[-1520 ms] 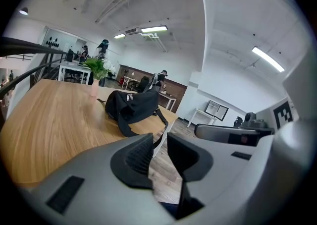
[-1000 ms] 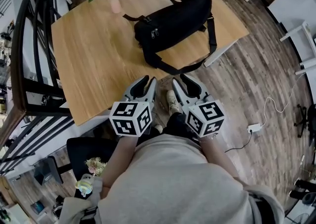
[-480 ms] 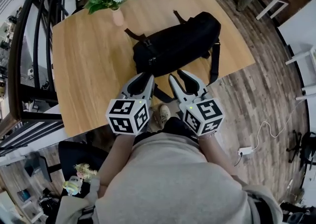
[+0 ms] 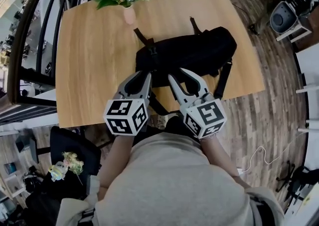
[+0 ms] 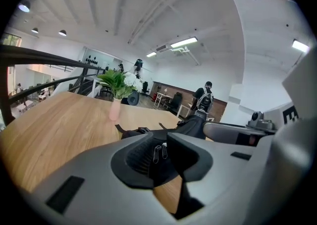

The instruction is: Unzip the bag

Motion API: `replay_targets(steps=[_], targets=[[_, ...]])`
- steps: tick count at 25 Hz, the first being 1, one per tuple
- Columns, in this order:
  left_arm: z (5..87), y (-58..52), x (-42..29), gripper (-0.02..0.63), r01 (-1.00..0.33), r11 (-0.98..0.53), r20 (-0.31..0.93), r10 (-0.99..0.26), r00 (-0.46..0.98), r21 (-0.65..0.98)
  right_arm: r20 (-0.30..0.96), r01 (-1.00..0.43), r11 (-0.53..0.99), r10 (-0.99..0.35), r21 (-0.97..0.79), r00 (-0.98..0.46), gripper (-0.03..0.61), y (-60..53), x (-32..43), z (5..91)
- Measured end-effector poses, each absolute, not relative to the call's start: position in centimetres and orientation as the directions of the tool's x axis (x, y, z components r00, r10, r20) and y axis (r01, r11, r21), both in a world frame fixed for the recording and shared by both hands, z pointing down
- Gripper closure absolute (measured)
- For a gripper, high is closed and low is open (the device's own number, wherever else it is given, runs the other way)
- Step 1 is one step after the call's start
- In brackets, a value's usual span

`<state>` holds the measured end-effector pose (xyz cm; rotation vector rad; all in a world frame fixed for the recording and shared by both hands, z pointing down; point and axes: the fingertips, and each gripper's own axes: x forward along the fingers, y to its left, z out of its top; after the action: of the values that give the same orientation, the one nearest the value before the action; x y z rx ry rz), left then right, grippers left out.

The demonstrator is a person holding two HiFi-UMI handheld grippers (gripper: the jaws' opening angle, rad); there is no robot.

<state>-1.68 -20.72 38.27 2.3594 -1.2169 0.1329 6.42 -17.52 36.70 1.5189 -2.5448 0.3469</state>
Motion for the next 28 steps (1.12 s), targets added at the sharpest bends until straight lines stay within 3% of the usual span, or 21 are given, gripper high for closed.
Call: replay_targets(steps=[15, 24, 28], targets=[[39.1, -20.3, -4.0, 0.517, -0.868, -0.344, 0.323, -0.827, 0.46, 0.357, 0.289, -0.799, 0.594, -0.753, -0.089, -0.592, 0.468, -17.2, 5.2, 37.8], [40.2, -20.2, -4.3, 0.514, -0.856, -0.369, 0.359, -0.792, 0.493, 0.361, 0.315, -0.779, 0.62, -0.724, -0.091, -0.613, 0.469, -17.6, 4.0, 38.3], [40.6, -20.8, -4.7, 0.463, -0.847, -0.389, 0.376, -0.77, 0.515, 0.362, 0.325, -0.781, 0.617, -0.723, -0.091, -0.609, 0.469, -18.1, 3.6, 38.6]])
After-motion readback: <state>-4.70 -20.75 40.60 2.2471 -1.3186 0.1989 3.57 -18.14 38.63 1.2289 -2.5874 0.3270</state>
